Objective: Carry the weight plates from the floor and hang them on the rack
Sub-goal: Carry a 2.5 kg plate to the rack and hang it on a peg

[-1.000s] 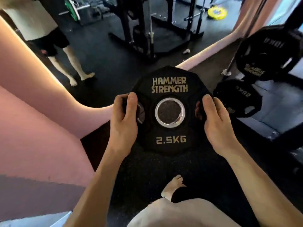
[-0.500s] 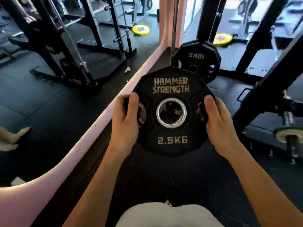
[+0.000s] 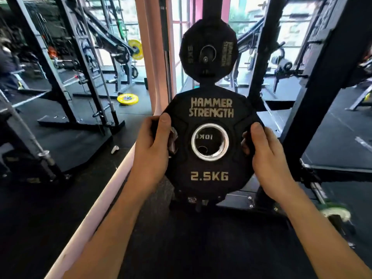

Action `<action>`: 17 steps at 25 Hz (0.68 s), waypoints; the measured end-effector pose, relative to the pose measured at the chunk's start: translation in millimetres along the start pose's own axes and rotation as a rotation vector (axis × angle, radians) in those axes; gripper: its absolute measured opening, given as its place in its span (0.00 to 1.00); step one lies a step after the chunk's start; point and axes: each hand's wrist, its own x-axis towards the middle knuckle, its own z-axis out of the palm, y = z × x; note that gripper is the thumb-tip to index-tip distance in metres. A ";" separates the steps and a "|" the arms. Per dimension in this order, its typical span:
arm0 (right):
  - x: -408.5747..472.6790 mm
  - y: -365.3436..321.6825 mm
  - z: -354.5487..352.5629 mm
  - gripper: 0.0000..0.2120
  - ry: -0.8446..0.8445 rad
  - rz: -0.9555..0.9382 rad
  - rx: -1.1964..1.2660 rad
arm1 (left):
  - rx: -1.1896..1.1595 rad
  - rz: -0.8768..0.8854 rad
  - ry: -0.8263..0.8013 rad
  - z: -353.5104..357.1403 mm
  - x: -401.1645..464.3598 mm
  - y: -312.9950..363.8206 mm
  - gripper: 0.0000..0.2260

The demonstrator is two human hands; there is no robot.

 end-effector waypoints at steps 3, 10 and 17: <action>49.3 -28.2 16.5 0.18 0.070 -0.119 -0.021 | -0.063 0.098 -0.067 5.2 65.4 12.5 0.14; 147.8 -100.2 26.2 0.27 0.111 -0.343 -0.021 | -0.116 0.287 -0.081 31.0 181.2 71.5 0.14; 235.9 -169.9 16.2 0.19 0.184 -0.515 -0.042 | -0.260 0.430 -0.070 69.5 268.6 130.6 0.14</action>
